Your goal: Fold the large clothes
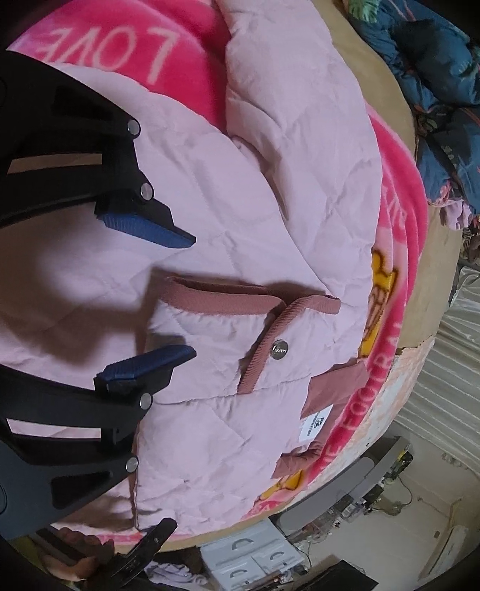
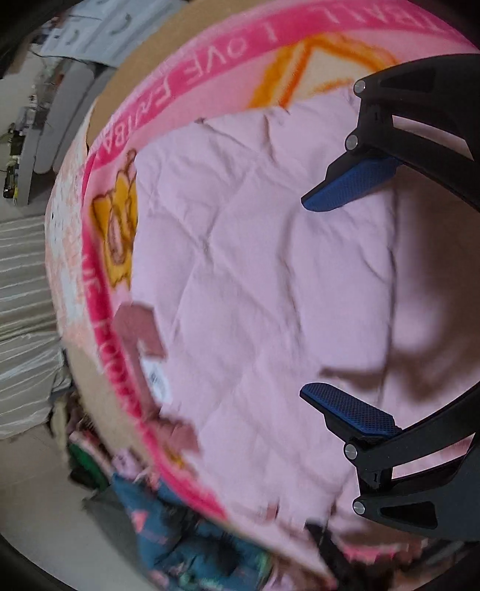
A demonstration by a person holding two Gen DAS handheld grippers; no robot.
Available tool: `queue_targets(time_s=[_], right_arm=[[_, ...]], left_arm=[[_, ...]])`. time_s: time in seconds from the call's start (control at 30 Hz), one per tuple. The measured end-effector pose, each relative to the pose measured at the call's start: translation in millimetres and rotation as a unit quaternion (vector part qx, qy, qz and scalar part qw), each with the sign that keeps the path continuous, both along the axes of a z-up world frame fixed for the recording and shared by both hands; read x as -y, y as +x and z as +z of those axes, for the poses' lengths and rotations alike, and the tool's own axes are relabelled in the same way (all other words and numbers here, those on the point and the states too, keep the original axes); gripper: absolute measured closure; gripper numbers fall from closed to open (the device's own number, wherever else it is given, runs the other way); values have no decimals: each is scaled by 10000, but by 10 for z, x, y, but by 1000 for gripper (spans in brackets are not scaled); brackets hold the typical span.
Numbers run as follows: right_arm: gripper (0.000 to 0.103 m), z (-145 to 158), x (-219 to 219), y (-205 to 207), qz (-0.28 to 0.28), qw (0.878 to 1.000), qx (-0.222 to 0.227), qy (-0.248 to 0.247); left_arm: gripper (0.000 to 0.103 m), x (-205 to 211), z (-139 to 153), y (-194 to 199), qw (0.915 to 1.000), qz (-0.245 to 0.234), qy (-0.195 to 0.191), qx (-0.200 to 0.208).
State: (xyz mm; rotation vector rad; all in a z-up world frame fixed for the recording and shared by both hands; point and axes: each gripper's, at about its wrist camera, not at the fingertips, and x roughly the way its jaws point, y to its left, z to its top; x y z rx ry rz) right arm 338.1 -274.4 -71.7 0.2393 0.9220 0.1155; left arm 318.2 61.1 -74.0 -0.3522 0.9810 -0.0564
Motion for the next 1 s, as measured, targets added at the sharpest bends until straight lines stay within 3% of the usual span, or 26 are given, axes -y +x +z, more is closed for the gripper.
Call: queue_targets(time_s=[0.13,0.2,0.37,0.63,1.0], right_arm=[[5,106,-12,-143,-18,9999,140,87],[5,135,-5,-192,-47,9998,169,138],[4,214,-11,-276,-94,9995,240,187],[4,481,-194,-423,35,9978,664,13],[4,789,-622,-520,357,9938,1053,-16]], left_arm=[[36,2,70,-81,10000,0,18,29],[22,0,121,-135,10000,35,70,47],[9,-3,251,-235,9997,84,190,131],[9,-97,444,-353,9981,324,451,250],[9,-419,617,-464,9963,643,499,289]])
